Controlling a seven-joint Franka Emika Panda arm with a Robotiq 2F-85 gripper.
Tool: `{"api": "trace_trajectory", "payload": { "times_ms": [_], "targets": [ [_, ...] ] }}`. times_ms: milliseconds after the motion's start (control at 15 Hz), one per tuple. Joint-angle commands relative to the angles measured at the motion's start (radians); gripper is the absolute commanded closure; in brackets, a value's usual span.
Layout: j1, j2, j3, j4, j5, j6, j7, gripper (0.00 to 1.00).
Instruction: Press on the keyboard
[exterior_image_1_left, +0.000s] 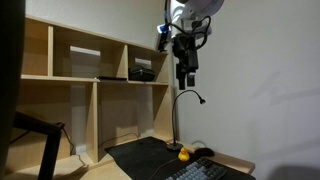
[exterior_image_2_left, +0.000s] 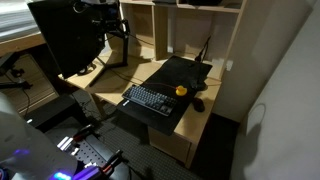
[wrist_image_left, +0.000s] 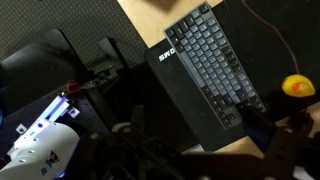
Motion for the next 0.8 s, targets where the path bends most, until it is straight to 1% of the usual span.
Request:
{"api": "trace_trajectory", "payload": {
  "times_ms": [0,200,267,333,467,533,600,667,733],
  "targets": [
    [-0.021,0.013,-0.021,-0.142,-0.015,0.15,0.099,0.0],
    [-0.024,0.009,-0.041,-0.247,0.025,0.259,0.212,0.0],
    [-0.009,0.03,-0.045,-0.182,-0.001,0.19,0.16,0.0],
    [-0.009,0.032,-0.047,-0.201,-0.003,0.203,0.17,0.0],
    [-0.007,0.03,-0.047,-0.196,-0.003,0.202,0.169,0.0],
    [-0.006,0.038,-0.035,-0.189,-0.016,0.198,0.2,0.0],
    [-0.019,0.076,-0.035,-0.171,-0.006,0.201,0.269,0.0],
    [-0.045,0.102,-0.062,-0.164,-0.009,0.218,0.299,0.0],
    [-0.077,0.118,-0.111,-0.159,-0.017,0.222,0.28,0.0]
  ]
}}
